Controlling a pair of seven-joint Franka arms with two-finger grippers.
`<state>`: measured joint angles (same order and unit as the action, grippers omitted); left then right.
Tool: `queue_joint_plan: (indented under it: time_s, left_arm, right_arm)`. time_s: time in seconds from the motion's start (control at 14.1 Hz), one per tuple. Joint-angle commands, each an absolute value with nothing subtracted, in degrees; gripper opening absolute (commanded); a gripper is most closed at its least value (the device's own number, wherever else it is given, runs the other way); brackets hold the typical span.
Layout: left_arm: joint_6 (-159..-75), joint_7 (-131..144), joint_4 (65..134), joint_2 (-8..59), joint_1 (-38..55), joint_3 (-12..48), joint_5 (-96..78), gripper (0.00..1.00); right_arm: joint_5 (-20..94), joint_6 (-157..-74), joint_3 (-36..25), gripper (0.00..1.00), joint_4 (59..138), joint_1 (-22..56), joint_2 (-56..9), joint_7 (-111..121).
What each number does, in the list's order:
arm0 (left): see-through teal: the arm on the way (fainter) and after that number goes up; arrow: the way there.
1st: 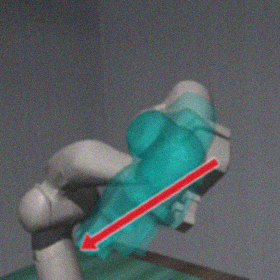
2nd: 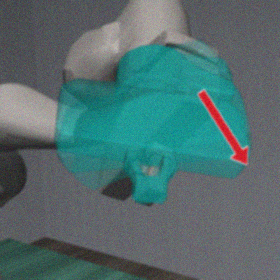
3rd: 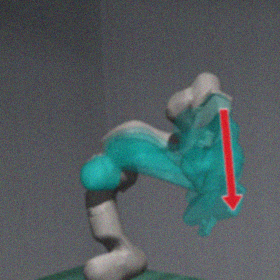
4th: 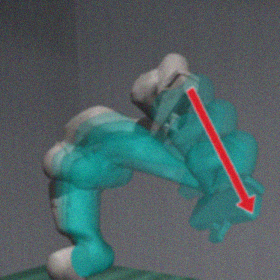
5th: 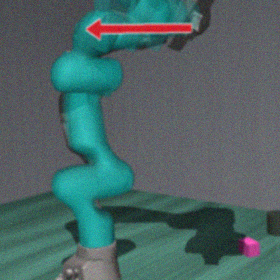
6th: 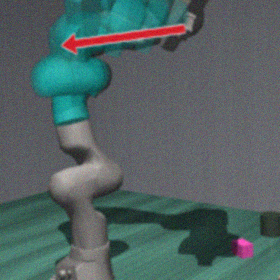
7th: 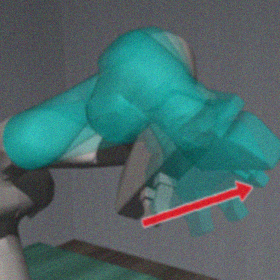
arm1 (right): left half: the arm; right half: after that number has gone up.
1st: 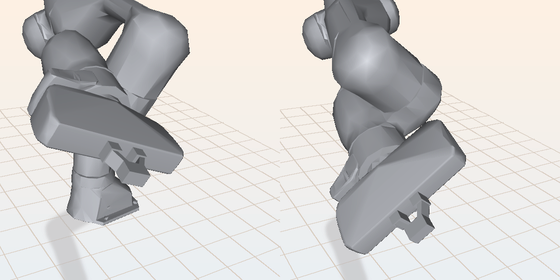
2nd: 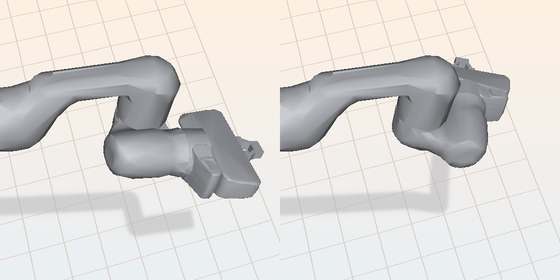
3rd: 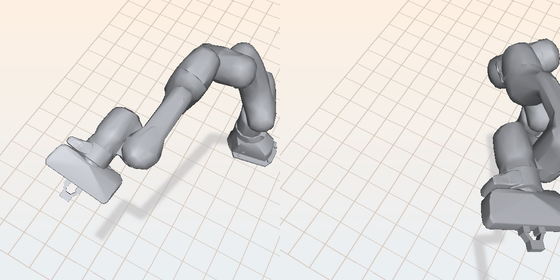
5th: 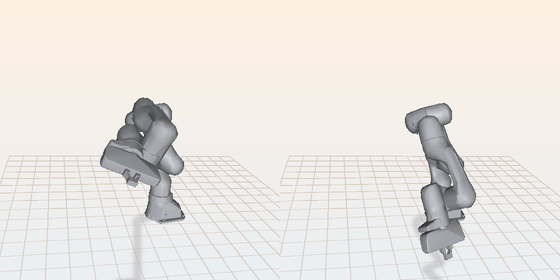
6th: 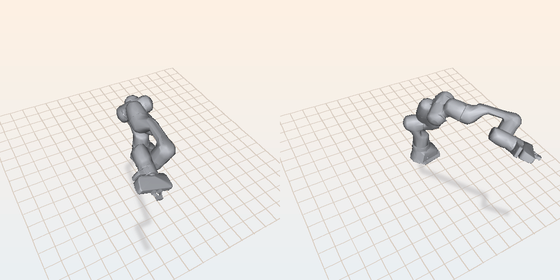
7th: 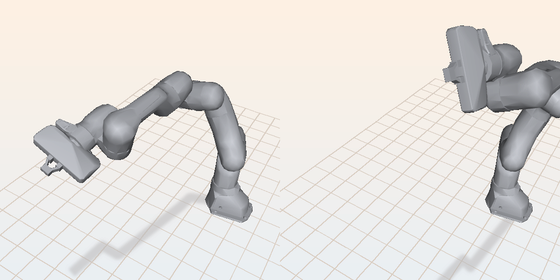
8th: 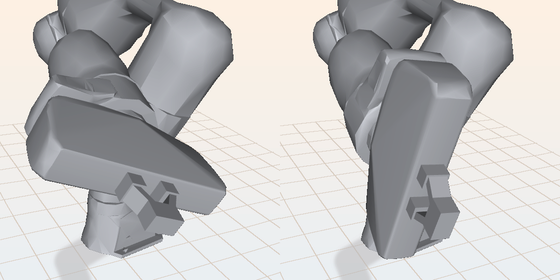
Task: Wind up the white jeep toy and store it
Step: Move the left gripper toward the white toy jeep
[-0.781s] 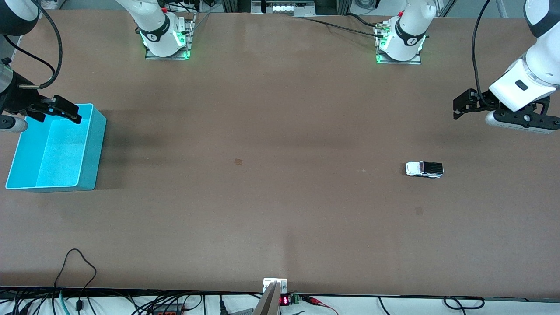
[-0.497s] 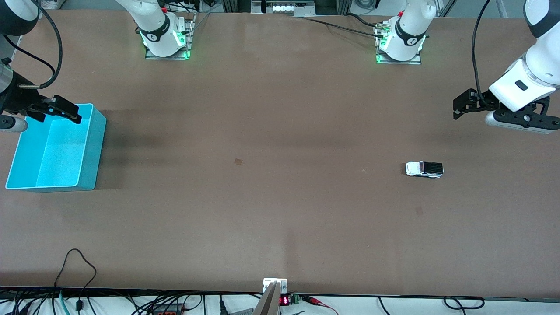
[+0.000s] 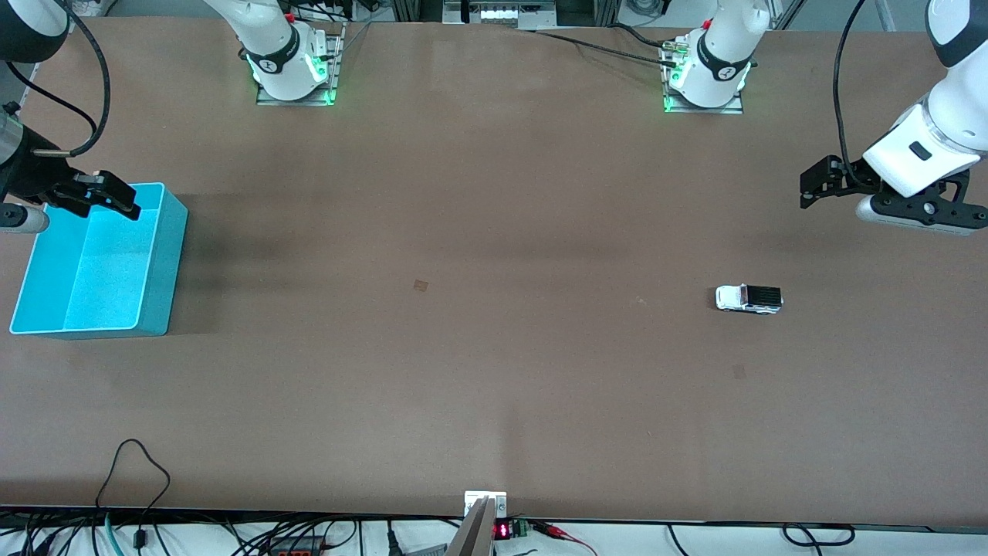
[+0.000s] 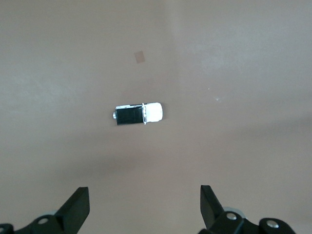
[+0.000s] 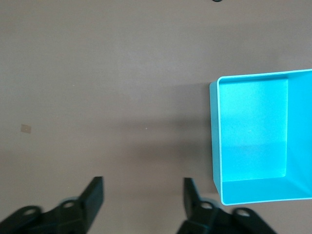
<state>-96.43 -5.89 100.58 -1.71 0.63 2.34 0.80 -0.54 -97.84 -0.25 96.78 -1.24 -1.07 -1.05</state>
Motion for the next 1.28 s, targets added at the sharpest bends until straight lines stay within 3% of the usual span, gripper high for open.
queue_joint_plan:
  time_s: [0.0, 0.21, 0.35, 0.43, 0.5, 0.57, 0.71, 0.78, 0.85, 0.92, 0.99, 1.06, 1.21]
  left_arm:
    - [-94.8, -7.1, 100.7, -1.6, 0.5, 2.2, 1.2, 1.00]
    - [-90.8, -7.8, 99.9, -0.8, 0.7, 2.5, 1.4, 1.00]
    - [-89.9, -15.0, 99.9, -0.4, 0.6, 2.4, 1.4, 1.00]
    - [-89.7, -19.5, 99.9, 0.3, 0.5, 2.3, 1.3, 1.00]
    - [-89.5, -23.6, 99.9, 0.6, 0.5, 2.3, 1.5, 1.00]
    - [-89.4, -28.0, 99.9, 1.3, 0.5, 2.3, 1.7, 1.00]
    - [-88.9, -35.4, 100.1, 3.1, -0.1, 2.2, 1.8, 1.00]
    - [-88.9, -37.1, 100.4, 3.9, -0.2, 2.2, 1.8, 1.00]
    - [-88.9, -38.4, 101.0, 4.3, -0.5, 2.2, 1.8, 1.00]
    - [-89.2, -40.7, 102.1, 5.0, -1.0, 2.2, 1.8, 1.00]
    - [-90.1, -42.9, 102.7, 5.7, -1.1, 2.2, 1.8, 1.00]
    - [-91.4, -45.5, 102.9, 7.0, -1.8, 2.2, 1.8, 1.00]
    - [-98.5, -52.9, 106.1, 9.3, -3.1, 2.2, 3.0, 1.00]
  right_arm:
    - [-0.1, -97.4, 0.3, 1.00, 96.7, -1.8, -0.7, -0.1]
    - [-0.1, -97.5, 0.3, 1.00, 96.8, -1.9, -0.8, -0.1]
    - [-0.1, -97.5, 0.3, 0.54, 96.8, -1.8, -0.8, 0.1]
    - [-0.1, -97.5, 0.3, 0.47, 96.8, -1.9, -0.8, 0.1]
    - [-0.1, -97.5, 0.3, 0.55, 96.8, -1.8, -0.8, 0.3]
    - [-0.1, -97.5, 0.3, 1.00, 96.8, -1.8, -0.8, 0.2]
    - [0.0, -97.5, 0.3, 1.00, 96.8, -1.8, -0.8, 0.2]
    - [0.0, -97.5, 0.4, 0.92, 96.8, -1.8, -0.8, 0.2]
    - [0.0, -97.4, 0.4, 0.62, 96.8, -1.8, -0.8, 0.3]
    - [0.0, -97.4, 0.4, 0.56, 96.8, -1.7, -0.8, 0.3]
    - [0.0, -97.4, 0.4, 0.69, 96.8, -1.7, -0.7, 0.3]
    - [0.0, -97.3, 0.4, 1.00, 96.8, -1.7, -0.7, 0.2]
    - [0.0, -97.2, 0.4, 1.00, 96.8, -1.7, -0.6, 0.2]
